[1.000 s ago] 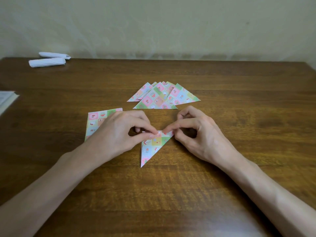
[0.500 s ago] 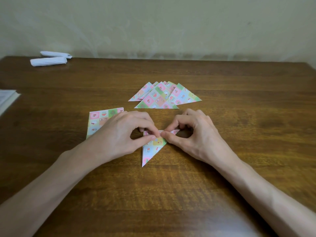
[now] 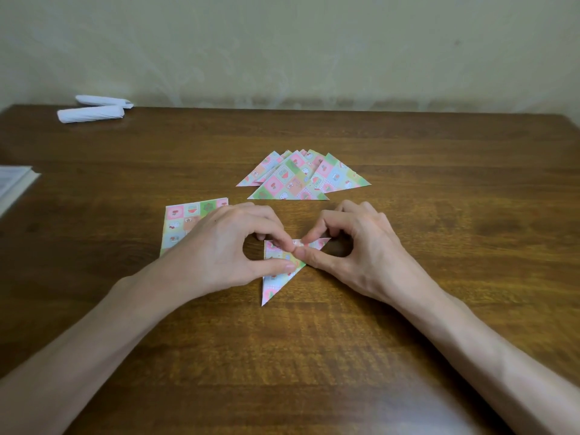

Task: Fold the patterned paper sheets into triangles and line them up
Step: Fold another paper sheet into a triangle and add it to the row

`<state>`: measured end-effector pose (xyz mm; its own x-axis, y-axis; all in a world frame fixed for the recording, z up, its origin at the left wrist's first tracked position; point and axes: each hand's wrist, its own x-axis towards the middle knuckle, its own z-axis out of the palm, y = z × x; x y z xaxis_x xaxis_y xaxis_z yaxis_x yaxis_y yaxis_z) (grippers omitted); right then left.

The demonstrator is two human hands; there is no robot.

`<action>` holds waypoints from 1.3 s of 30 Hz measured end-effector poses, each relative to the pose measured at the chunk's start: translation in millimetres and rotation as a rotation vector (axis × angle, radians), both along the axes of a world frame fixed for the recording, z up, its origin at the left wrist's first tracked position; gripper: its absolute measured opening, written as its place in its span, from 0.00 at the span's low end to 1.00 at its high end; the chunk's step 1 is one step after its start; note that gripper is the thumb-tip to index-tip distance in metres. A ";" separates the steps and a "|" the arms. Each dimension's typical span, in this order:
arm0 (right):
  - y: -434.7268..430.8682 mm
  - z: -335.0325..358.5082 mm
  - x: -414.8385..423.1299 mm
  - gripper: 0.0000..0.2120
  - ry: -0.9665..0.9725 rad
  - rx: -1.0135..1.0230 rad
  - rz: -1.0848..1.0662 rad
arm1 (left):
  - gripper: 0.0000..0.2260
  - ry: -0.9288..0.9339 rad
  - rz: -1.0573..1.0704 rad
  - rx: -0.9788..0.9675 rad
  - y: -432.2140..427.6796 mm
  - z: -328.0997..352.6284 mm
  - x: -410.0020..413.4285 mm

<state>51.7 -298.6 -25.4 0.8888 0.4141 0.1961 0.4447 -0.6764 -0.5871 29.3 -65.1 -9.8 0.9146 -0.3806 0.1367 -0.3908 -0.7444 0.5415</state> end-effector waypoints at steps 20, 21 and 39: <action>-1.1 3.9 -4.2 0.19 0.026 -0.073 0.022 | 0.19 0.143 -0.073 0.053 9.0 9.4 2.4; -1.2 4.0 -4.4 0.20 0.030 -0.075 0.025 | 0.19 0.149 -0.075 0.054 9.4 10.0 2.2; 5.2 1.5 -11.5 0.27 -0.013 -0.167 0.008 | 0.23 0.179 -0.093 0.059 7.4 14.8 -0.7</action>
